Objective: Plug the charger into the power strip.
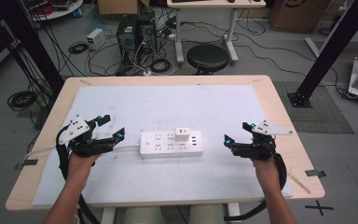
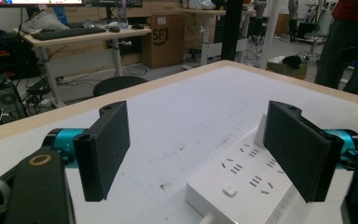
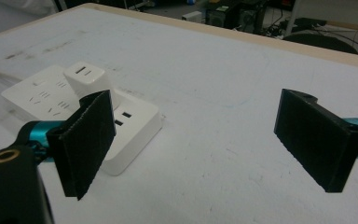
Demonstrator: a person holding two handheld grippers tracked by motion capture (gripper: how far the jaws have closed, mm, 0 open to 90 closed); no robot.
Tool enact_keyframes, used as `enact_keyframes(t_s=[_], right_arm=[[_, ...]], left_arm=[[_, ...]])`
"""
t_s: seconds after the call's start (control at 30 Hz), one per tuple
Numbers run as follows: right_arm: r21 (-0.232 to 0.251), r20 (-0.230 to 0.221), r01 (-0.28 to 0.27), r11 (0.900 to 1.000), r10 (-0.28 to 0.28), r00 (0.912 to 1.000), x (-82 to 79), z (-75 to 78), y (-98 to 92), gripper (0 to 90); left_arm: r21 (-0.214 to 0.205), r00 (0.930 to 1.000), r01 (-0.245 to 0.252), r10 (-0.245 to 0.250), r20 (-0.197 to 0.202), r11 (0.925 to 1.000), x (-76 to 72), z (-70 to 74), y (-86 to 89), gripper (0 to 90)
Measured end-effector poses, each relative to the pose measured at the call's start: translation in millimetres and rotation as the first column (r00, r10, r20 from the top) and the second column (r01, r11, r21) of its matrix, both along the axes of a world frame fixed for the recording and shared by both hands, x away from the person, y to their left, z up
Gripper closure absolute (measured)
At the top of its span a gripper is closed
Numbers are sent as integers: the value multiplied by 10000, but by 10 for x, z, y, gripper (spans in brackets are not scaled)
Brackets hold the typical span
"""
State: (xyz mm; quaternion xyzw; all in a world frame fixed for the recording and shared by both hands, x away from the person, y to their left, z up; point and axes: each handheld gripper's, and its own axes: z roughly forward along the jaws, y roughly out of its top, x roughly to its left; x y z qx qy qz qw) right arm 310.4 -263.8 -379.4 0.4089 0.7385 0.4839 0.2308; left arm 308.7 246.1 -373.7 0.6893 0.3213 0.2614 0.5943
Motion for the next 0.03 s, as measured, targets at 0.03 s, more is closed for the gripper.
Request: enact_keyframes(t_s=[0.03], right_arm=[[30, 36, 13, 10000, -13, 10000, 7, -11, -13, 128]], left_arm=[[-23, 10000, -27, 27, 18, 10000, 2, 0, 5, 229]])
